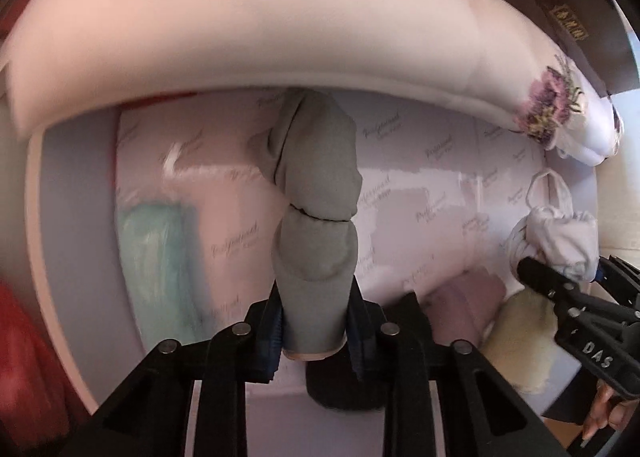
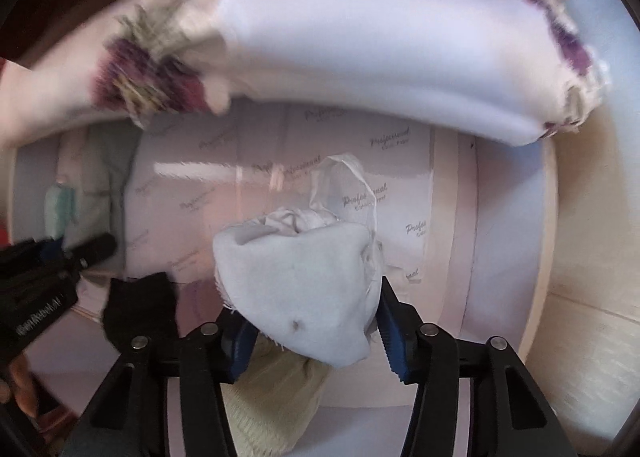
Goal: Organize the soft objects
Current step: 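Grasp the grey sock-like garment with the left tool while the right tool holds the white cloth, then lift the white cloth and carry it into the gold-lined tray with the right tool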
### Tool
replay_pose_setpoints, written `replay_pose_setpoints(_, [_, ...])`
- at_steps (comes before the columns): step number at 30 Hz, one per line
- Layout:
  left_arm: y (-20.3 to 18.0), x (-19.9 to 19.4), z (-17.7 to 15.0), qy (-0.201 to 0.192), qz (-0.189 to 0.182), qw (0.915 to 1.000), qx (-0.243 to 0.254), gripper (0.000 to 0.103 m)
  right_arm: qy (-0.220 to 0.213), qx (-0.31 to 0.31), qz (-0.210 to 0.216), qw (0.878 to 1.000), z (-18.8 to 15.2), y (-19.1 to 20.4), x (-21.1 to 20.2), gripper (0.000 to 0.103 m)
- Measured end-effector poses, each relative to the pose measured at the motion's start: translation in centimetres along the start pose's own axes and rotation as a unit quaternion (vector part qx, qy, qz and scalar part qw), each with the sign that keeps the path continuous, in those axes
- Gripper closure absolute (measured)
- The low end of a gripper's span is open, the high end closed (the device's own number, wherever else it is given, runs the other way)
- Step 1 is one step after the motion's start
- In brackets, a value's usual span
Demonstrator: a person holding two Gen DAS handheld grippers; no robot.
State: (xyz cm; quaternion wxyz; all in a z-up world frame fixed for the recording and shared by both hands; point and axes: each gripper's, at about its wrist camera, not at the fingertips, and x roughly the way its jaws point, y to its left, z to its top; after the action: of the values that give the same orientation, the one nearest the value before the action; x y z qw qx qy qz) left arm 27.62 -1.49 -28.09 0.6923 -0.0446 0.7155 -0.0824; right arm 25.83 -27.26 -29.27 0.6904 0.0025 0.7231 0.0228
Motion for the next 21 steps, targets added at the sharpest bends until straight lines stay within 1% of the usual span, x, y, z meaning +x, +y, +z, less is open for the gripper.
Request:
replay_pose_setpoints(2, [0.2,-0.5,-0.5,0.004,0.002,1.0,-0.007,0.077,-0.013,0.002,0.015,1.0,-0.3,0.1,-1.4,0.049])
replay_pose_setpoints(5, [0.3,-0.8,-1.4,0.016,0.022,0.9995,-0.012,0.077,-0.034,0.005,0.036,0.999,-0.7,0.3,-3.5,0.049])
replay_pose_setpoints(8, [0.8,-0.7,-2.0,0.028,0.027,0.9988,-0.03,0.077,-0.059,0.011,0.064,0.996,-1.3,0.3,-5.7,0.049])
replay_pose_setpoints(11, [1.3,-1.2,-2.4,0.025,0.036,0.9987,-0.026,0.077,-0.083,0.018,0.097,0.992,-2.2,0.1,-7.7,0.049])
replay_pose_setpoints(12, [1.1,-0.3,-3.2,0.025,0.039,0.9987,-0.024,0.077,-0.088,0.022,0.109,0.99,-2.4,0.1,-8.3,0.049])
replay_pose_setpoints(14, [1.3,-0.3,-3.2,0.025,0.044,0.9985,-0.019,0.077,-0.097,0.031,0.138,0.985,-3.0,0.0,-9.4,0.049])
replay_pose_setpoints(16, [1.0,0.1,-3.4,0.024,0.047,0.9985,-0.016,0.077,-0.103,0.034,0.156,0.982,-3.4,0.1,-10.2,0.049])
replay_pose_setpoints(19, [0.2,0.8,-3.3,0.023,0.044,0.9986,-0.015,0.077,-0.109,0.037,0.179,0.977,-3.3,0.5,-11.6,0.049])
replay_pose_setpoints(21, [0.0,1.7,-3.6,0.023,0.042,0.9987,-0.018,0.077,-0.123,0.039,0.188,0.974,-2.0,0.9,-13.3,0.049])
